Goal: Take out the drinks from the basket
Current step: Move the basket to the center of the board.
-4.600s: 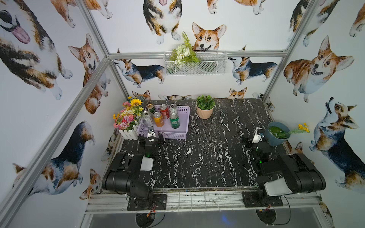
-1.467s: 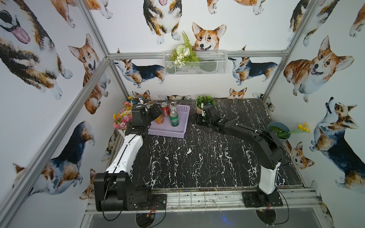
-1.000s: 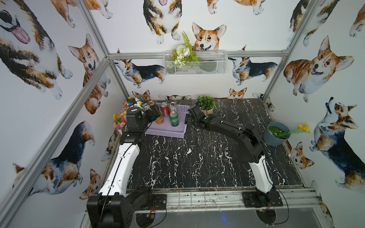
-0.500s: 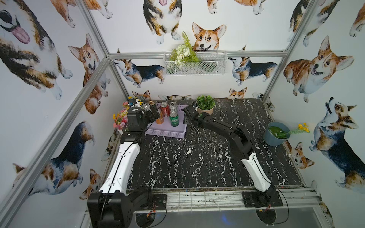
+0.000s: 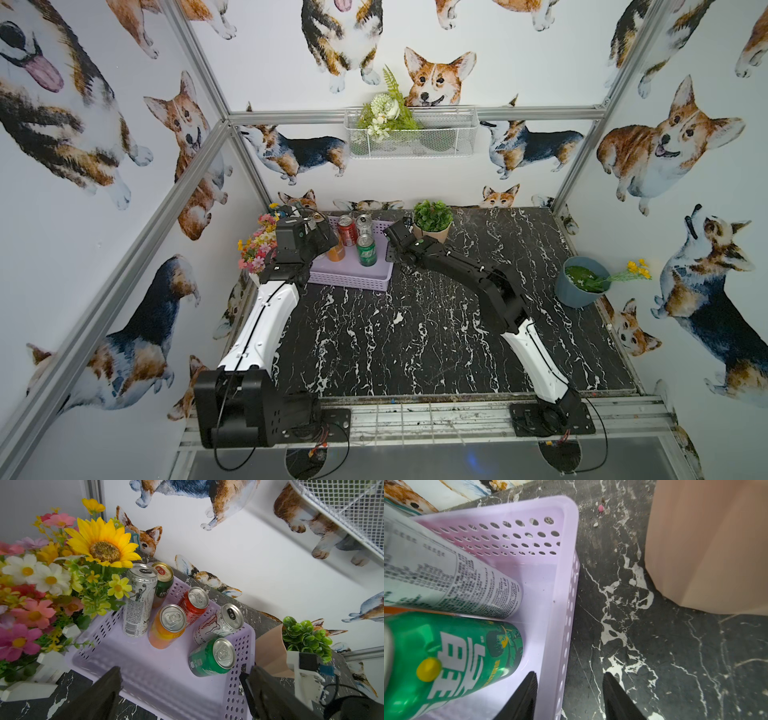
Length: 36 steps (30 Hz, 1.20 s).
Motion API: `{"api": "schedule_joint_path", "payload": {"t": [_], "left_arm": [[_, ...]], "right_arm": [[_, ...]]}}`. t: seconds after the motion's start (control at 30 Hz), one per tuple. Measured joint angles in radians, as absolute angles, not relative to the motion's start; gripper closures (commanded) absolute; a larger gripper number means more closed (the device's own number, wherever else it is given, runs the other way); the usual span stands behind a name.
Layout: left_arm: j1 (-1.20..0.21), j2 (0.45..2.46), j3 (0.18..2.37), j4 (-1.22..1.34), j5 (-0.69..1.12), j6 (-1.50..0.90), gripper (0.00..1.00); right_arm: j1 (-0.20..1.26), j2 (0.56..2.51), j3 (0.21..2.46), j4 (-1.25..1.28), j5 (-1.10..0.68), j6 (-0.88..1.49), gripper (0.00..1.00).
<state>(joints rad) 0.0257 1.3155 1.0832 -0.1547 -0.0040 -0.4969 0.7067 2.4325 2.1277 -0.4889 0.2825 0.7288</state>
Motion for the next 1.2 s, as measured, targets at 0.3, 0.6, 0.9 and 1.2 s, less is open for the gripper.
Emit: {"api": "schedule_joint_path", "payload": {"t": [0.3,0.6,0.9,1.2], "left_arm": [[0.026,1.312,1.079,-0.155,-0.004,-0.499,0.0],[0.026,1.297,1.076,-0.157,-0.004,-0.505,0.0],[0.026,1.353,1.081,-0.163,-0.015,-0.493,0.02],[0.026,1.344,1.064,-0.154,-0.001,-0.492,0.02]], "right_arm": [[0.72,2.489,2.197,-0.525,0.257,0.739,0.72],[0.718,2.476,2.19,-0.535,0.269,0.79,0.98],[0.718,2.408,2.064,-0.505,0.282,0.789,1.0],[0.707,2.236,1.774,-0.402,0.279,0.755,1.0]]}}
